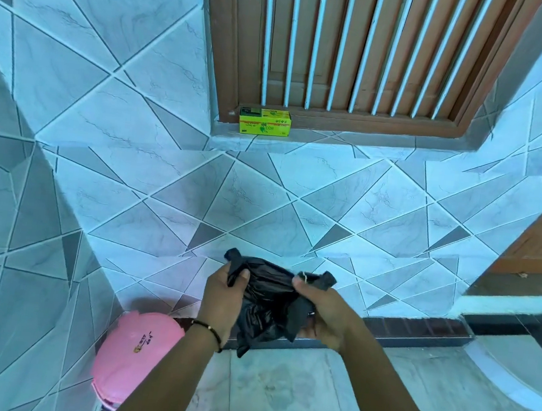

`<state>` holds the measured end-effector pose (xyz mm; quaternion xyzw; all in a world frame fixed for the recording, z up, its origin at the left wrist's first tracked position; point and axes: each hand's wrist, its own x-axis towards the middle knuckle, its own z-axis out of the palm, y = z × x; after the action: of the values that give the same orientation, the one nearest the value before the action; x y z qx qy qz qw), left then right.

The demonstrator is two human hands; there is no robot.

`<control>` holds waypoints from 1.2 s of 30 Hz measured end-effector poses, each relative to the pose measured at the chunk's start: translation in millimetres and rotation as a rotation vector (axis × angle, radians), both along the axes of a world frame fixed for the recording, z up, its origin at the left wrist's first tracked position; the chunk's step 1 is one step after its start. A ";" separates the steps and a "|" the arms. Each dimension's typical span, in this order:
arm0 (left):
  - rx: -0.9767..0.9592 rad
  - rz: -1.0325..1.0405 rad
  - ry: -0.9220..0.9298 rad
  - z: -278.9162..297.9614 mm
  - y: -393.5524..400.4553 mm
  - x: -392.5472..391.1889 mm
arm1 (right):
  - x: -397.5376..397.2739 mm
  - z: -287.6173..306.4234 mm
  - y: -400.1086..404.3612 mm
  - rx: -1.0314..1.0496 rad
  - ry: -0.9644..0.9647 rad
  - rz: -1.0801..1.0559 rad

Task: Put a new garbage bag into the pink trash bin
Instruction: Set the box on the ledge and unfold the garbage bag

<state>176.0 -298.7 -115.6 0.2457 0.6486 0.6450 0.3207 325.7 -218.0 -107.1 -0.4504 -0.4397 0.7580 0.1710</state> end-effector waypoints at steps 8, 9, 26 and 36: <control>-0.127 0.134 -0.292 -3.5 -9.5 -30.1 | 15.6 -7.5 17.8 0.126 -0.013 -0.253; -0.155 0.090 -0.354 -2.5 -11.0 -31.1 | 13.2 -7.3 16.1 0.134 0.003 -0.270; -0.398 -0.072 0.806 9.0 -21.7 -11.3 | 11.8 -2.2 13.0 0.147 0.007 -0.294; -0.226 -0.388 0.956 2.9 -8.5 24.6 | -0.8 4.7 7.7 0.188 0.078 -0.151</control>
<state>200.6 -307.2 -112.7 0.5920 0.7304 0.3158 0.1273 324.9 -210.3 -102.4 -0.4343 -0.4665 0.7155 0.2860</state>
